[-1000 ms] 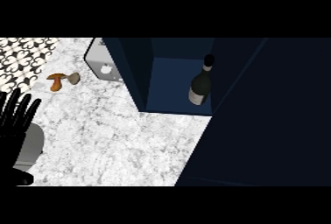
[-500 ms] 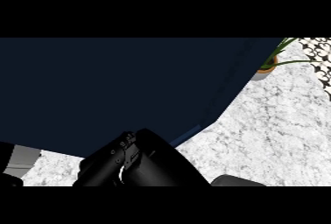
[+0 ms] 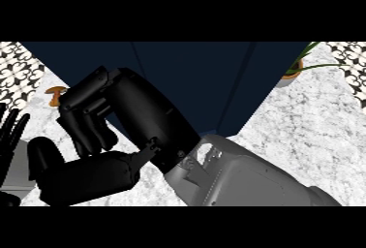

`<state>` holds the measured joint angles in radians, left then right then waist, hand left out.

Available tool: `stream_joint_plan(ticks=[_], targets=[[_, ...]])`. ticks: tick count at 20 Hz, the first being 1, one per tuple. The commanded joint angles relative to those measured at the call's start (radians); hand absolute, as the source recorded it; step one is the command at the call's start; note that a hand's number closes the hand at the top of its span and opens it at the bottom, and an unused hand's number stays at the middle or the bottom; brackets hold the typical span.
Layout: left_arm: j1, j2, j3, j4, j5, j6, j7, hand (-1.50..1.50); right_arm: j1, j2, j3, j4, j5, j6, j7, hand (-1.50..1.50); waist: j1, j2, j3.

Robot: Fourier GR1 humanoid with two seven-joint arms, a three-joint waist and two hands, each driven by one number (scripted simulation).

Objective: Pick up the wine, place it into the cabinet and close the cabinet

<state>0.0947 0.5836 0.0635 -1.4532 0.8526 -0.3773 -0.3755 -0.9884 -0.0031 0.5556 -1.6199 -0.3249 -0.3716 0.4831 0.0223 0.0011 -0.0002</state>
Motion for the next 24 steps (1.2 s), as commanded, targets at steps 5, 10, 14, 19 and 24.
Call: stream_joint_plan(ticks=[5, 10, 14, 19, 24], targets=[[-0.001, 0.003, 0.058, 0.003, 0.007, -0.031, 0.039, -1.5, 0.039, 0.003, -0.13, 0.216, -0.056, 0.109, -0.137, 1.5, -0.007, 0.001, 0.0], [-0.025, -0.021, 0.072, -0.012, -0.001, -0.009, 0.074, -1.5, 0.014, -0.035, -0.21, 0.267, -0.034, 0.176, -0.117, 1.5, -0.013, -0.001, 0.0], [-0.058, -0.005, 0.114, 0.074, 0.011, -0.066, 0.078, -1.5, 0.043, -0.043, -0.253, 0.37, -0.021, 0.255, -0.23, 1.5, -0.015, 0.001, 0.0], [-0.069, -0.061, 0.081, 0.059, -0.053, -0.035, 0.058, -1.5, 0.015, -0.019, -0.247, 0.471, 0.03, 0.285, -0.286, 1.5, -0.012, 0.002, 0.0], [-0.04, -0.058, 0.076, 0.012, -0.035, -0.046, 0.078, -1.5, 0.0, -0.07, -0.31, 0.558, 0.024, 0.329, -0.366, 1.5, 0.001, 0.005, 0.0]])
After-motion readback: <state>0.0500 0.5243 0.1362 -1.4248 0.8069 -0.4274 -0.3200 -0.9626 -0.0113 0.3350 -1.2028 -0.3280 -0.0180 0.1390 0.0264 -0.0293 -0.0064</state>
